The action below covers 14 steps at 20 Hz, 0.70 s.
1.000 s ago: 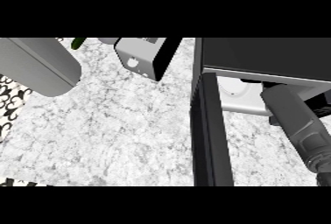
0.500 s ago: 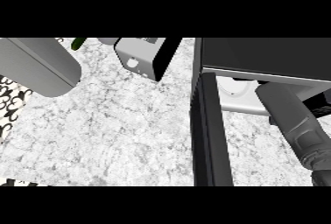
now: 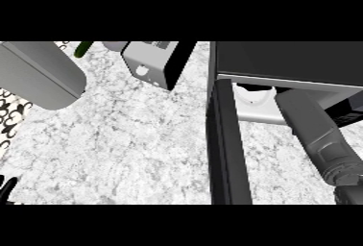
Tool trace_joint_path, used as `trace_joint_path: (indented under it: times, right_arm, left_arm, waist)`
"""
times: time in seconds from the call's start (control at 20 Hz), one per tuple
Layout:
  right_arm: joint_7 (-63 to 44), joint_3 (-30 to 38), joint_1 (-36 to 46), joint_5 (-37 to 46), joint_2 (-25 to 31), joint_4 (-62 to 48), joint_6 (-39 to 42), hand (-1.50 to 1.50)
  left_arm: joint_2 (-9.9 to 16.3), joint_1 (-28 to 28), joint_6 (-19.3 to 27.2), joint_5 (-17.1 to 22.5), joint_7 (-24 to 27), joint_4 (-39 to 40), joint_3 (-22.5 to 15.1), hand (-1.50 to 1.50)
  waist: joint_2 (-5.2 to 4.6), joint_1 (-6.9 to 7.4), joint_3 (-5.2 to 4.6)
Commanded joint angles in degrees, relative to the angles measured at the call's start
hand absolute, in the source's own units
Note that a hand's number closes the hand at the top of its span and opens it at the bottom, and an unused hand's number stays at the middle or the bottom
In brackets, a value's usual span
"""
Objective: Pick up the milk, place it into the microwave and close the microwave
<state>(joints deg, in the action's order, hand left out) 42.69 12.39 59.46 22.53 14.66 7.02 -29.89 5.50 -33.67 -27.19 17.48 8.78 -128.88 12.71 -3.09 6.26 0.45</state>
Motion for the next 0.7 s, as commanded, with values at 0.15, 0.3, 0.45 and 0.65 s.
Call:
trace_joint_path:
  times: [0.15,0.3,0.45,0.65]
  right_arm:
    - [5.34,4.75,-1.87,-5.29,-0.88,0.21,11.53,-1.5]
    - [7.33,6.69,-3.48,-7.46,-1.23,0.17,15.57,-1.5]
    - [8.53,7.14,-5.39,-8.16,-2.6,-0.22,18.05,-1.5]
    - [10.2,8.61,-8.54,-10.23,0.06,-0.29,27.81,-1.5]
  left_arm:
    - [-0.74,2.5,-0.52,-1.58,-1.43,-0.86,-4.21,-1.5]
    - [-0.94,2.34,-1.36,-2.04,-2.49,-1.12,-6.39,-1.5]
    - [-3.35,3.78,0.22,-5.95,-3.39,-1.46,-10.19,-1.5]
    - [-4.37,3.43,-0.54,-7.67,-4.32,-0.35,-14.06,1.5]
  waist:
    - [1.01,-2.06,-0.15]
    - [1.33,-2.58,-0.18]
    - [1.78,-3.53,-0.25]
    - [2.23,-4.27,-0.3]
